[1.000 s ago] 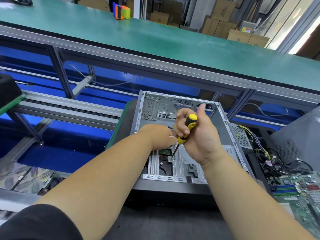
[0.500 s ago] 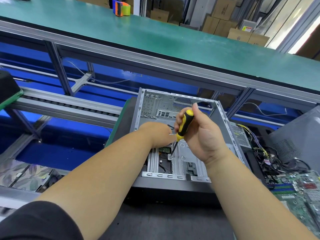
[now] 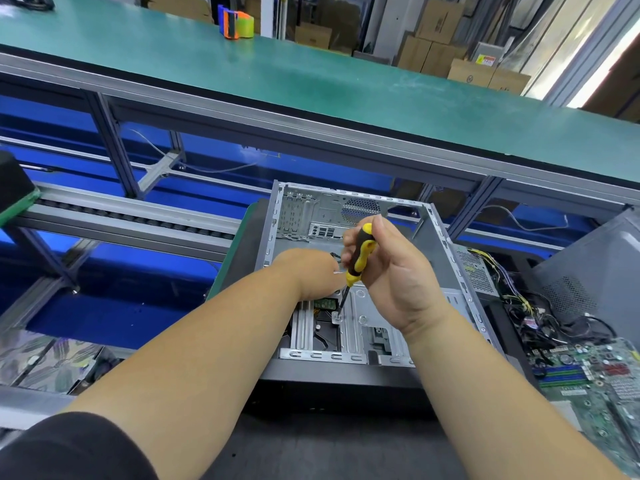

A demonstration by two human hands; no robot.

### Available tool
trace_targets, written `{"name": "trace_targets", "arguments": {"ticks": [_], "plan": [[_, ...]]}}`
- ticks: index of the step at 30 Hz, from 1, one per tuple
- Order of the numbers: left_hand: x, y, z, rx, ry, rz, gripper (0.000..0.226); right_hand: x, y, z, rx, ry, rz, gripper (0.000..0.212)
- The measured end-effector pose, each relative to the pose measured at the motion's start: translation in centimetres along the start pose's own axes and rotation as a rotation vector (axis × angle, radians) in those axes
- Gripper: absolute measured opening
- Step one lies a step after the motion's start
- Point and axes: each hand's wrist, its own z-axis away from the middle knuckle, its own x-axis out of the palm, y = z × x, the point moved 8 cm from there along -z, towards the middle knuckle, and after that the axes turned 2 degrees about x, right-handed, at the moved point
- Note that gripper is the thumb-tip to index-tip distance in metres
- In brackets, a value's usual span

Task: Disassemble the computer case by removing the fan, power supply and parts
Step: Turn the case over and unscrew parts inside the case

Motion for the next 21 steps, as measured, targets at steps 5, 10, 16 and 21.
{"name": "trace_targets", "arguments": {"ticks": [5,10,16,21], "plan": [[-0.07,-0.08,0.08,-0.008,0.014,-0.01,0.05,0.27,0.11,-0.21,0.056,-0.02,-0.021,0.044],[0.1,0.13,0.11,0.005,-0.047,-0.007,0.04,0.68,0.53,-0.5,0.068,-0.006,-0.06,0.065],[0.14,-0.22,0.09,-0.029,-0.031,0.024,0.042,0.56,0.19,-0.08,0.012,-0.061,-0.099,0.036],[0.12,-0.07,0.02,-0.021,-0.041,0.0,0.041,0.2,0.12,0.01,0.002,-0.047,-0.049,0.023]]}}
